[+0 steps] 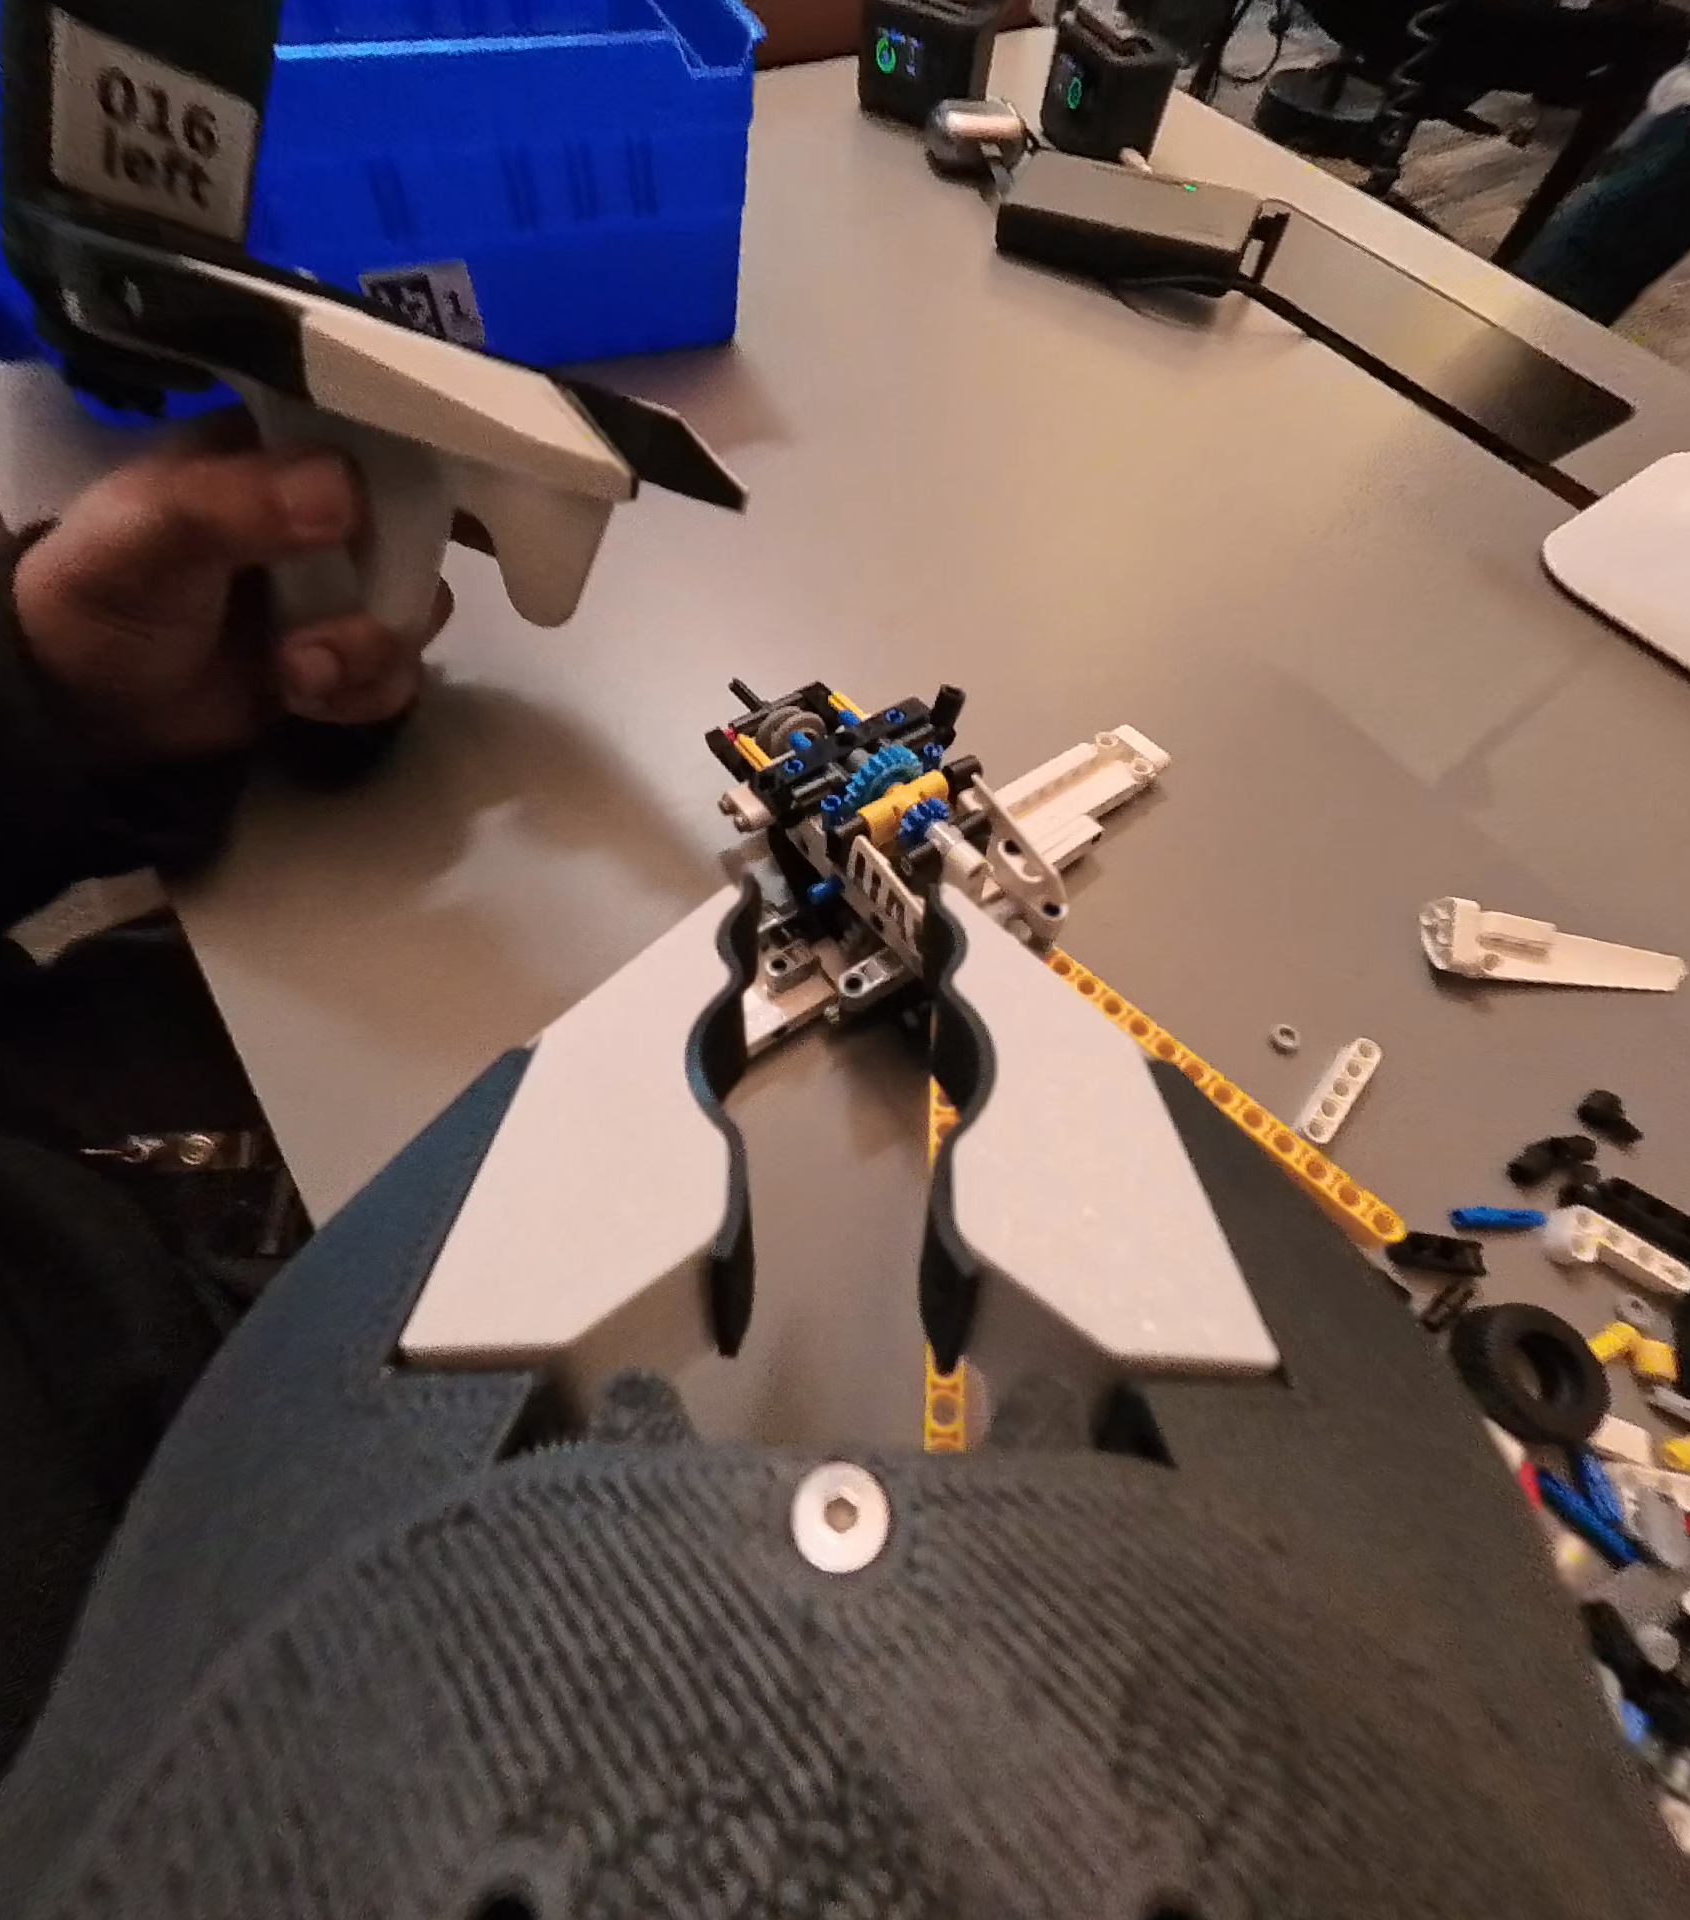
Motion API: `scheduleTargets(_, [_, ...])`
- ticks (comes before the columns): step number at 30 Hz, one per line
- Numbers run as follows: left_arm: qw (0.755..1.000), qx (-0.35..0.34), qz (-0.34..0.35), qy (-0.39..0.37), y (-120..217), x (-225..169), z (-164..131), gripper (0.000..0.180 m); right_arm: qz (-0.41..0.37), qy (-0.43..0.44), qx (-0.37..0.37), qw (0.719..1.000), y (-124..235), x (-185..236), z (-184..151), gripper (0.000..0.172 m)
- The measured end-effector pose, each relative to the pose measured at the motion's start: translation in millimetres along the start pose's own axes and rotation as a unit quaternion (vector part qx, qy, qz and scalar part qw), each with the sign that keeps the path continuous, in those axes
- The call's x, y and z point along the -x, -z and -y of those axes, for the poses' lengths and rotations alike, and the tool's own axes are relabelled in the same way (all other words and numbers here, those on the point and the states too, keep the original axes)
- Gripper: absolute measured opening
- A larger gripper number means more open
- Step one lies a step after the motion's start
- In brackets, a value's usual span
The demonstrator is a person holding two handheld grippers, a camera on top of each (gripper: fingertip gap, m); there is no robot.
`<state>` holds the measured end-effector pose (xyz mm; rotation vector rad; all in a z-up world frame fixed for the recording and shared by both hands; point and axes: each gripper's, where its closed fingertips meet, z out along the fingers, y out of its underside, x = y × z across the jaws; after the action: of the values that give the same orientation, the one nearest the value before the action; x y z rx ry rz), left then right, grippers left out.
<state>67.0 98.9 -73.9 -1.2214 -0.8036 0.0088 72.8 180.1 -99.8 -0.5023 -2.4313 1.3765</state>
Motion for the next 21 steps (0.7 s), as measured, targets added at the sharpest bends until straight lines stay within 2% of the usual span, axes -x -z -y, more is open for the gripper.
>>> scheduleTargets(4, [1.000, 0.008, -0.004, -0.007, -1, -3, -2, 0.015, 0.002, 0.001, 0.000, 1.000, -1, 7, -4, 0.029])
scheduleTargets(7, [1.000, 0.022, 0.009, -0.013, -2, 0, -5, 0.015, -0.005, 0.016, 0.003, 1.000, -1, 3, -6, 0.030])
scheduleTargets(8, [0.999, 0.042, 0.020, -0.014, -3, 4, -9, 0.018, -0.007, 0.027, 0.006, 1.000, -1, 1, -5, 0.030])
scheduleTargets(10, [0.991, 0.125, 0.039, -0.028, -3, 12, -24, 0.024, -0.005, 0.057, 0.008, 0.998, -1, -3, -3, 0.030])
scheduleTargets(13, [0.972, 0.202, 0.060, -0.105, -4, 19, -27, 0.024, 0.032, 0.095, 0.013, 0.995, -7, -7, 0, 0.031])
scheduleTargets(18, [0.932, 0.317, 0.023, -0.173, -16, 24, -45, 0.016, 0.098, 0.149, 0.060, 0.982, -27, -13, -9, 0.028])
scheduleTargets(21, [0.914, 0.350, 0.017, -0.204, -21, 30, -56, 0.010, 0.125, 0.161, 0.068, 0.977, -33, -15, -8, 0.028])
